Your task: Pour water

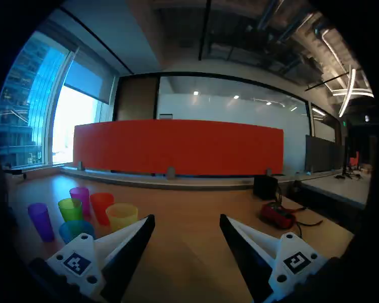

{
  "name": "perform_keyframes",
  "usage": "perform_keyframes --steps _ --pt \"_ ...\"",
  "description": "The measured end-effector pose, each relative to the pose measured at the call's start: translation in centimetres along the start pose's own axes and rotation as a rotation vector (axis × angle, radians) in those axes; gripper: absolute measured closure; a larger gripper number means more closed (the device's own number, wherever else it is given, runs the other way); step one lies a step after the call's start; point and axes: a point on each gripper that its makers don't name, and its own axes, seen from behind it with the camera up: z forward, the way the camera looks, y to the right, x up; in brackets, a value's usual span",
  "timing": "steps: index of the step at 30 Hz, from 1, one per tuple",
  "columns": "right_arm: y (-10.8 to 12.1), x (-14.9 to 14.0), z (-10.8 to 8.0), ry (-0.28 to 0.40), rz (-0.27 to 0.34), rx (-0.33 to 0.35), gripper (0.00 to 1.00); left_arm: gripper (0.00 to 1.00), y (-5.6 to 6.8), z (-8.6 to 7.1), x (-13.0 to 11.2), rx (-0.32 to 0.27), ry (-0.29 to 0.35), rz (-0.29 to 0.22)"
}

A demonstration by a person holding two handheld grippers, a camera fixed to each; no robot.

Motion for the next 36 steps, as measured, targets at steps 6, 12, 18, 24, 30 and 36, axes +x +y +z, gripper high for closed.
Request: perform_keyframes --steps 6,12,18,24,30,36 --pt "-0.5 2.1 -0.2 0.01 0.009 0.021 0.01 0.01 0.6 0.4 1.3 -0.025 -0.008 -0.007" --pt "-0.4 5.1 -0.1 0.011 0.018 0.041 0.01 0.01 0.9 1.0 3.7 -0.059 -0.029 -0.042" --pt "0.3 8.5 0.2 0.011 0.014 0.056 0.01 0.01 1.1 1.6 6.9 -0.09 -0.044 -0.058" --pt "0.8 11.6 0.4 0.005 0.009 0.065 0.01 0.01 1.1 2.0 10.6 -0.11 -0.045 -0.044" --pt "1.0 14.7 0.5 0.012 0.009 0.08 0.01 0.01 1.3 2.5 14.4 -0.135 -0.022 -0.016" --pt "1.3 17.2 0.6 0.013 0.011 0.084 0.01 0.01 1.3 2.8 17.7 -0.148 -0.006 0.01"
